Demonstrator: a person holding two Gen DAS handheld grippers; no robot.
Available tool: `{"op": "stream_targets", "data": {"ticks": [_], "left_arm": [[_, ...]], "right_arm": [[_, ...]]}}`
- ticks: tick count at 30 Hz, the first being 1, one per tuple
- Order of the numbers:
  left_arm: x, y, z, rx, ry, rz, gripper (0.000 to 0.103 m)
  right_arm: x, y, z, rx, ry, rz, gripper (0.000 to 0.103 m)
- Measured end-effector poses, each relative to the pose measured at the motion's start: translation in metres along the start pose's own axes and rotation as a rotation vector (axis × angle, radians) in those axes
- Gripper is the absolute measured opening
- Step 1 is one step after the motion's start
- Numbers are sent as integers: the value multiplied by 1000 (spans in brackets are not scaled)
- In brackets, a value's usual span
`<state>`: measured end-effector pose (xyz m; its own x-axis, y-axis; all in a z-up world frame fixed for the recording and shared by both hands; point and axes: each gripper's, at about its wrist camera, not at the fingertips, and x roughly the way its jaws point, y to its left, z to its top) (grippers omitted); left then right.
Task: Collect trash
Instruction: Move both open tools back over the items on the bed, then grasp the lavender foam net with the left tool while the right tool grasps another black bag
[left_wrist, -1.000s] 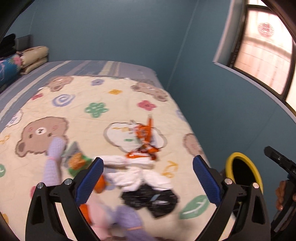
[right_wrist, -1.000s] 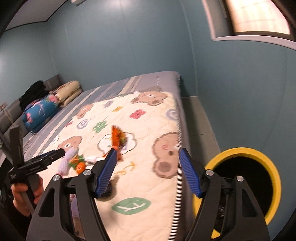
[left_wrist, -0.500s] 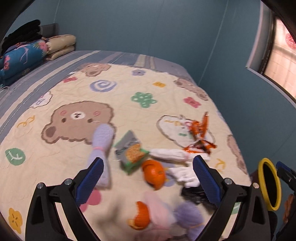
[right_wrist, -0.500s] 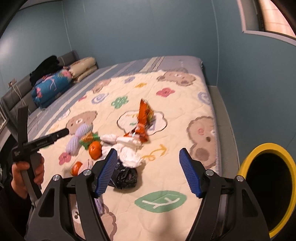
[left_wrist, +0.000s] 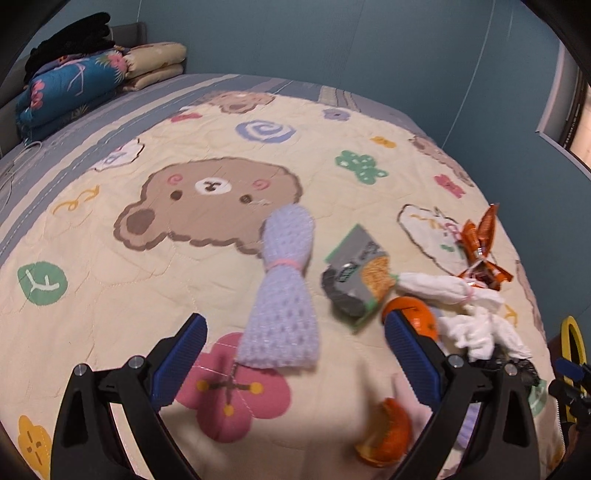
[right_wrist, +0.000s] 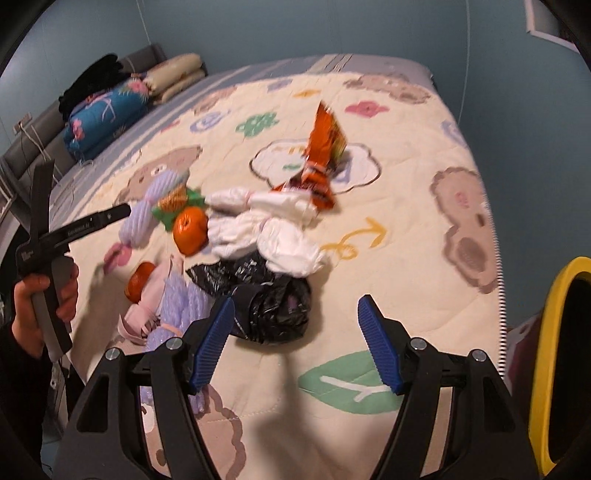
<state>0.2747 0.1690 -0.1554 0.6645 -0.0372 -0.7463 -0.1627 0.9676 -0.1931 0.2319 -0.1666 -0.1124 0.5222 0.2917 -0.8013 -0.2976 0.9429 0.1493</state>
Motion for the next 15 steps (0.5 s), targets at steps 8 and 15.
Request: {"op": "stream_targets", "data": {"ticks": [8, 15], "left_arm": [[27, 11, 1, -17, 46, 18, 93], [52, 16, -2, -49, 108, 12, 78]], "right_arm": [[31, 15, -2, -19, 72, -2, 66], [50, 21, -3, -25, 111, -3, 64]]}}
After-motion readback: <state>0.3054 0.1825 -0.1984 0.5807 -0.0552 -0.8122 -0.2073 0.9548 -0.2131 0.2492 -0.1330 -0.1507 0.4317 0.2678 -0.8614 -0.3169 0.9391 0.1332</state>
